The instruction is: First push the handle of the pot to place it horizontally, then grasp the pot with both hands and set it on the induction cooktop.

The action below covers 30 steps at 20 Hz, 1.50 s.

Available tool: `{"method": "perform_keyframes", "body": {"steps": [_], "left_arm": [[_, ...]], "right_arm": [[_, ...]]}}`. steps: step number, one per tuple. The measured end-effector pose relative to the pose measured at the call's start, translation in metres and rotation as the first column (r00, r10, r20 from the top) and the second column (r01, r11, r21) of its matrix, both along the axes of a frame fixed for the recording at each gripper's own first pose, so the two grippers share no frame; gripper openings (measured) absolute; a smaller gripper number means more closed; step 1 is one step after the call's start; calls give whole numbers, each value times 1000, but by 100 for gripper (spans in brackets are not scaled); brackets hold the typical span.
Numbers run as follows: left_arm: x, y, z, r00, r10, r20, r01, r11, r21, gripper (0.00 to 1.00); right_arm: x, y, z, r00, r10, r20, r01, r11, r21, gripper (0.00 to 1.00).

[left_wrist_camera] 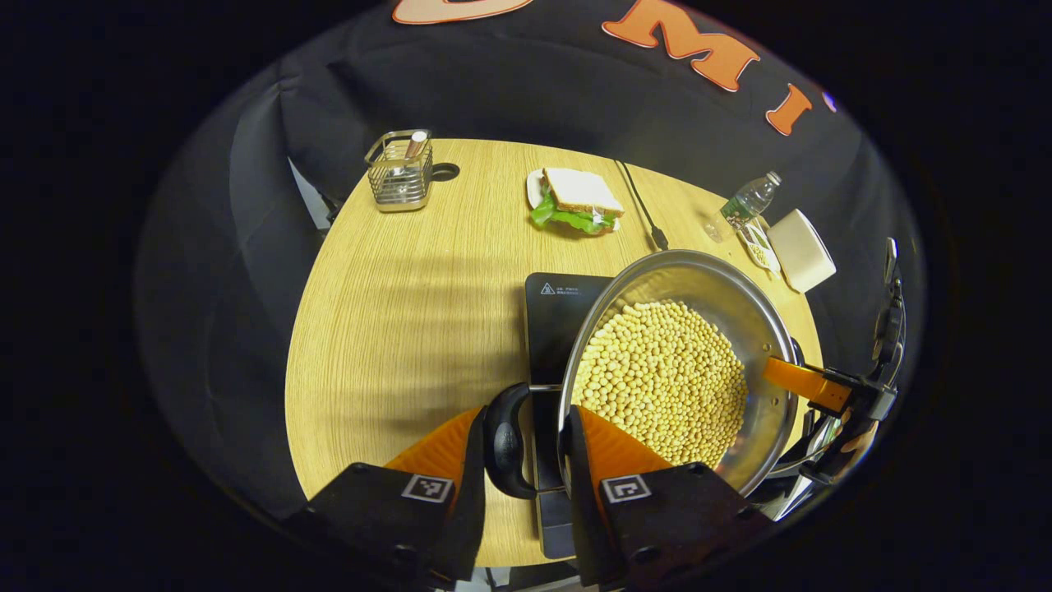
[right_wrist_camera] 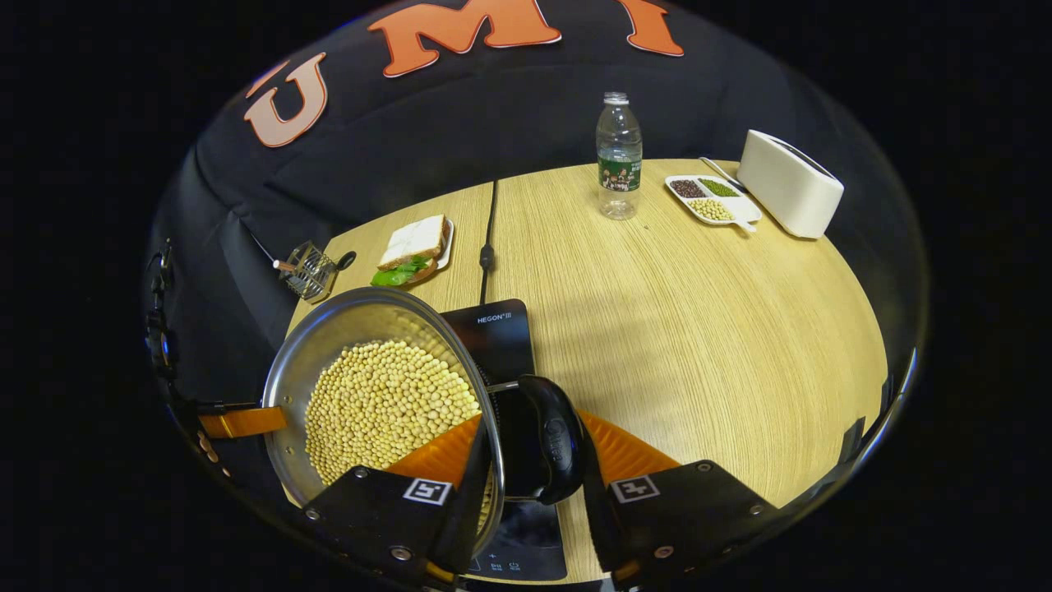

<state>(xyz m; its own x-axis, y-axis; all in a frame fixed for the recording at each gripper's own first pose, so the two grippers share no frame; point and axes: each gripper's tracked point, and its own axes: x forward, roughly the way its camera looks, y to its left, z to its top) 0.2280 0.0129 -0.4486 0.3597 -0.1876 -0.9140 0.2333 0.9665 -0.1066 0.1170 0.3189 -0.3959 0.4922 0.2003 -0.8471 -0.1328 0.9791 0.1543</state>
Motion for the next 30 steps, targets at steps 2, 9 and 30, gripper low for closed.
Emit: {"method": "perform_keyframes", "body": {"steps": [2, 9, 30], "left_arm": [[1, 0, 6, 1000, 2, 27, -1, 1000, -8, 58], [20, 7, 97, 971, 52, 235, -49, 999, -18, 90], [-119, 16, 528, 309, 237, 921, -297, 944, -144, 97]], "right_arm": [[-1, 2, 2, 1000, -4, 8, 4, 1000, 14, 61], [31, -78, 110, 963, -111, 244, 103, 994, 44, 88], [-33, -399, 499, 399, -133, 907, 297, 955, 9, 95]]}}
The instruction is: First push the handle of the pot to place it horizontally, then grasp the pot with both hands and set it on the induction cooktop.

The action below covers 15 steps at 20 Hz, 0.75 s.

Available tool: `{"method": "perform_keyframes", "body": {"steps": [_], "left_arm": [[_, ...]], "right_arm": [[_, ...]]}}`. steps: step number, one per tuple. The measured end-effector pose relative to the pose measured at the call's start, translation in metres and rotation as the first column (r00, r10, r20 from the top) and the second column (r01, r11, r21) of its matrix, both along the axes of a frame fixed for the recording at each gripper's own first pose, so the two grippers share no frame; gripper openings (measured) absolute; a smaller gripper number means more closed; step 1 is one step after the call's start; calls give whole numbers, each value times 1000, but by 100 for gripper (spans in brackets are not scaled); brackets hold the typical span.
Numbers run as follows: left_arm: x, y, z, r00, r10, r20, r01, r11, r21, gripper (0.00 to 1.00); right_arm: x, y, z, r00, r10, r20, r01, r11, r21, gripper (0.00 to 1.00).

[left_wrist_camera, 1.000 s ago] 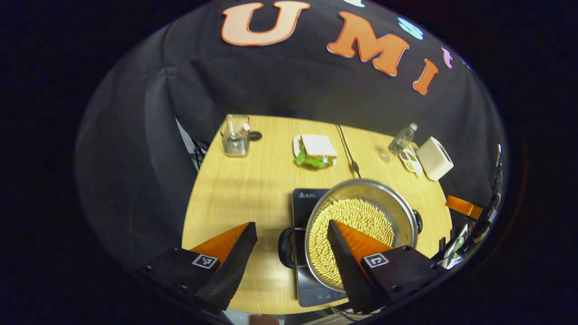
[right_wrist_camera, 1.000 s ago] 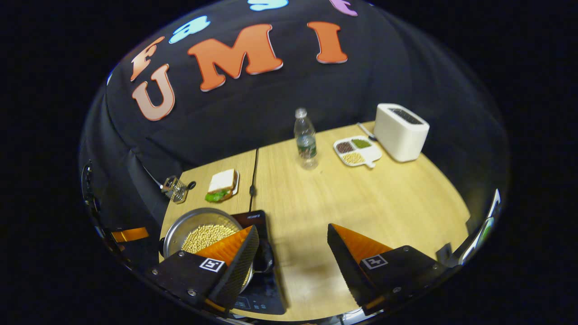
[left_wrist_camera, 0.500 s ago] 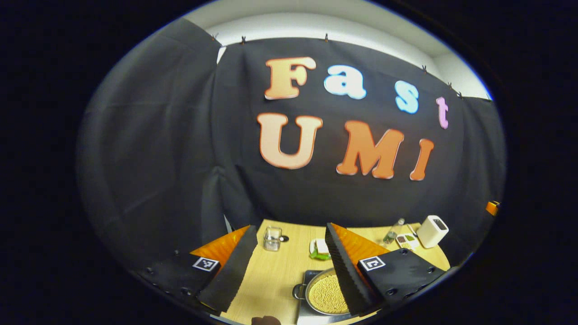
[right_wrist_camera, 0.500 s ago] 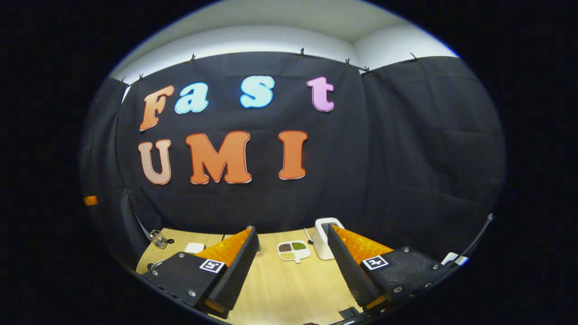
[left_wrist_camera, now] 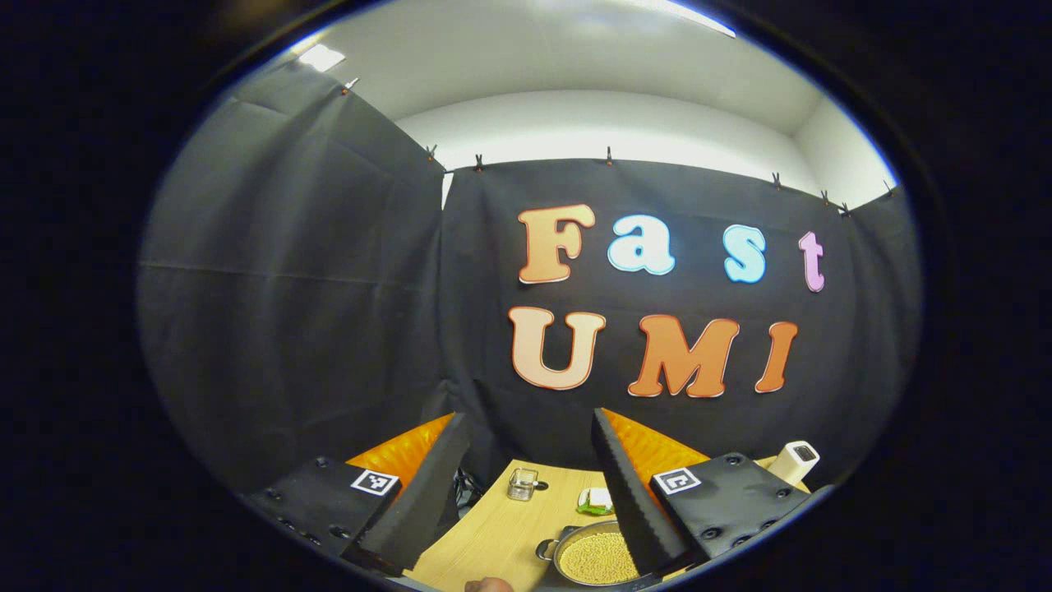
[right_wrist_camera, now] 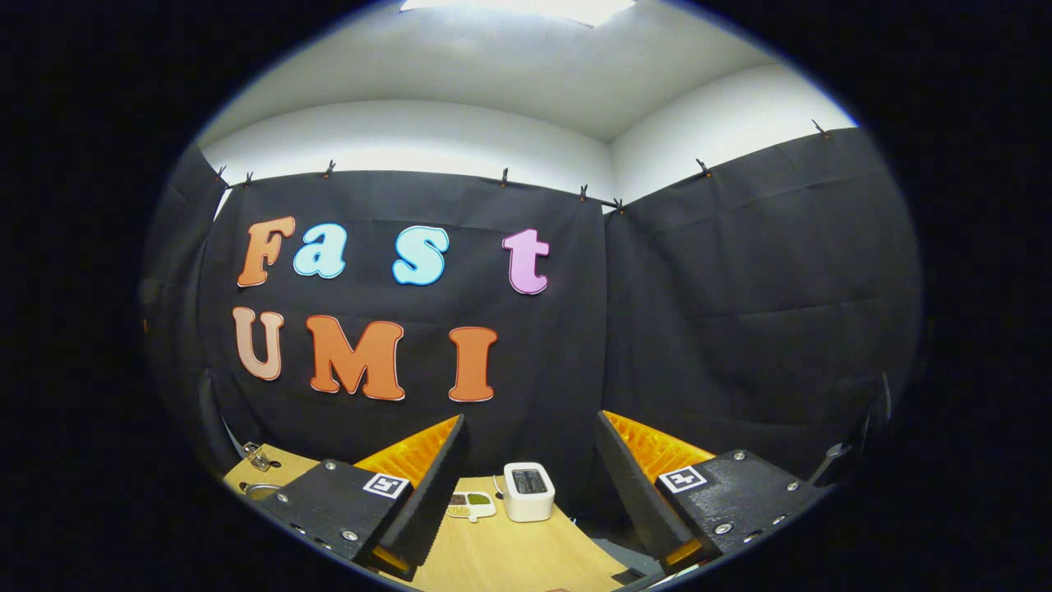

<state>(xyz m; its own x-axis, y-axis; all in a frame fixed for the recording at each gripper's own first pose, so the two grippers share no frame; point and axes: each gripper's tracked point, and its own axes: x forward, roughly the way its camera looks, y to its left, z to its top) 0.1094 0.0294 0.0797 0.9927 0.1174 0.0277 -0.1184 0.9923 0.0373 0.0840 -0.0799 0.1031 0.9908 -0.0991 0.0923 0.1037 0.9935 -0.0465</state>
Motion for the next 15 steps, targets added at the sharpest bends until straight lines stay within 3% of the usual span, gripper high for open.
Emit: {"method": "perform_keyframes", "body": {"steps": [4, 5, 6, 11, 15], "left_arm": [[-18, -2, 11, 999, 36, 41, -36, 999, 3, 98], [-25, -4, 13, 998, 39, 48, -39, 999, 7, 98], [-31, -4, 16, 998, 42, 56, -43, 999, 9, 97], [-40, 1, 22, 998, 38, 49, -39, 999, 24, 97], [-32, 15, 36, 997, 32, 70, -35, 998, 51, 96]], "right_arm": [[-9, -2, -3, 999, 41, 7, -41, 999, 9, 95], [-9, -3, -6, 999, 47, 1, -47, 999, 7, 100], [-10, -4, -7, 999, 51, 0, -51, 999, 6, 95], [-12, 11, -10, 997, 80, -3, -80, 996, 34, 95], [-11, 20, -7, 998, 57, 8, -57, 998, 15, 95]]}}
